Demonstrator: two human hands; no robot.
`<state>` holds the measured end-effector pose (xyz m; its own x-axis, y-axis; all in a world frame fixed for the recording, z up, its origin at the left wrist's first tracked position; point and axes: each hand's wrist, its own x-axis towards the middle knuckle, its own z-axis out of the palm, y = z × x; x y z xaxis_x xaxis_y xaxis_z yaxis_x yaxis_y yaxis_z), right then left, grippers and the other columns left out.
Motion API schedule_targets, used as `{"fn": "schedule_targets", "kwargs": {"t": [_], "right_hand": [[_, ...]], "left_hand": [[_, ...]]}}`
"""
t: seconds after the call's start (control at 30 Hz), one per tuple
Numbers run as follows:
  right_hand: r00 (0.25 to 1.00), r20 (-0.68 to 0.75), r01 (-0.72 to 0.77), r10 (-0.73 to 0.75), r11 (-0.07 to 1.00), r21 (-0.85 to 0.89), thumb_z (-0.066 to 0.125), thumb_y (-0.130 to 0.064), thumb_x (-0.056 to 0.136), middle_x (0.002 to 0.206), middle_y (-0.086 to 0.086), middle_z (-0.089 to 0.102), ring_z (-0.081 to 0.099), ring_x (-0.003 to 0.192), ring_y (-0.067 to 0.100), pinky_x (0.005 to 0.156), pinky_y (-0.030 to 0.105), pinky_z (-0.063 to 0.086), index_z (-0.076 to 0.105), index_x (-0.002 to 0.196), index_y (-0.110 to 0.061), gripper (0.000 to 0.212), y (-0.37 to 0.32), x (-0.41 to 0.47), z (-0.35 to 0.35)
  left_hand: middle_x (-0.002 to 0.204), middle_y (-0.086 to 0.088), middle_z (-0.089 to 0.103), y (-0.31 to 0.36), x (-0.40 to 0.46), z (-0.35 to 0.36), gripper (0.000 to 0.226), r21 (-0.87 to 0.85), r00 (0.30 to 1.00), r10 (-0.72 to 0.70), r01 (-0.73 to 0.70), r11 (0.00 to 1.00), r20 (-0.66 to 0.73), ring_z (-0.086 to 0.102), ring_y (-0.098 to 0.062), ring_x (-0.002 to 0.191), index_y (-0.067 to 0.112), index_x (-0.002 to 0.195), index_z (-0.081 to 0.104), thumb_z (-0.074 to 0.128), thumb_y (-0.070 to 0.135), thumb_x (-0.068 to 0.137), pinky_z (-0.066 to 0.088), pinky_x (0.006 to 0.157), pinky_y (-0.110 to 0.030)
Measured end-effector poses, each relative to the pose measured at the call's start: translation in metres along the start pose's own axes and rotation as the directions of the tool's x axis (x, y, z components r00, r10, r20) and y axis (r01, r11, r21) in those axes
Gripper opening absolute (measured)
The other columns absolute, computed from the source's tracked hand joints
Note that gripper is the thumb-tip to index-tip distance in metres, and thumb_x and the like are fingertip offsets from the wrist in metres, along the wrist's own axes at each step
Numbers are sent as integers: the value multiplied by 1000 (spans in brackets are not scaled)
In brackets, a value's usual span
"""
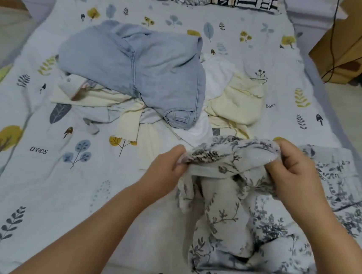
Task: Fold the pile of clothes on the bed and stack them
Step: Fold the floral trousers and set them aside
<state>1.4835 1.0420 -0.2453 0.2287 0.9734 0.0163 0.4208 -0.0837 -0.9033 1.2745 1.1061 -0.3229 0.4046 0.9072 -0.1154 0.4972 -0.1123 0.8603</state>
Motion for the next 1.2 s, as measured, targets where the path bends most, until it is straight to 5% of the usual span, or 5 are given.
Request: {"fn": "schedule_targets", "kwargs": {"t": [0.33, 0.6, 0.8, 0.97, 1.2], "right_hand": [[992, 21, -111, 126, 934, -338, 61, -31, 87, 53, -6, 56, 50, 50, 11, 48, 26, 31, 53, 93, -33, 10, 24, 19, 58], [975, 130, 12, 180, 543, -839, 49, -23, 92, 125, 12, 48, 42, 118, 30, 93, 41, 37, 40, 133, -15, 42, 71, 44, 136], [941, 171, 13, 292, 475, -880, 39, -30, 99, 147, 8, 24, 26, 134, 29, 106, 47, 28, 9, 148, -20, 58, 110, 38, 155], [933, 165, -4, 321, 466, -885, 40, -20, 97, 114, 14, 55, 53, 101, 31, 78, 37, 40, 27, 138, -12, 44, 118, 45, 169], [996, -60, -83, 59, 615, -784, 47, 0, 88, 85, 16, 59, 44, 75, 26, 61, 34, 33, 56, 92, -5, 11, 110, 64, 165]], "left_hand": [[50, 7, 48, -1, 0, -142, 33, 516, 994, -100, 59, 854, 51, 43, -1, 50, 20, 60, 57, 65, 42, 82, 31, 48, -15], [136, -7, 49, -128, -38, -120, 57, 748, 884, -427, 412, 520, -189, 48, -28, 120, 21, 136, 41, 52, 51, 88, 41, 93, -41], [140, -1, 36, -185, -90, -95, 81, 667, 823, -558, 476, 574, -107, 42, -25, 124, 28, 135, 33, 58, 70, 71, 40, 95, -40], [102, -13, 64, -195, -81, -93, 33, 601, 912, -235, 399, 692, -335, 56, -33, 101, 11, 89, 67, 44, 35, 86, 39, 74, -36], [69, -6, 51, -188, -14, -184, 18, 242, 625, -158, 505, 828, -765, 50, -27, 69, 6, 86, 56, 62, 22, 86, 31, 61, -31]]}}
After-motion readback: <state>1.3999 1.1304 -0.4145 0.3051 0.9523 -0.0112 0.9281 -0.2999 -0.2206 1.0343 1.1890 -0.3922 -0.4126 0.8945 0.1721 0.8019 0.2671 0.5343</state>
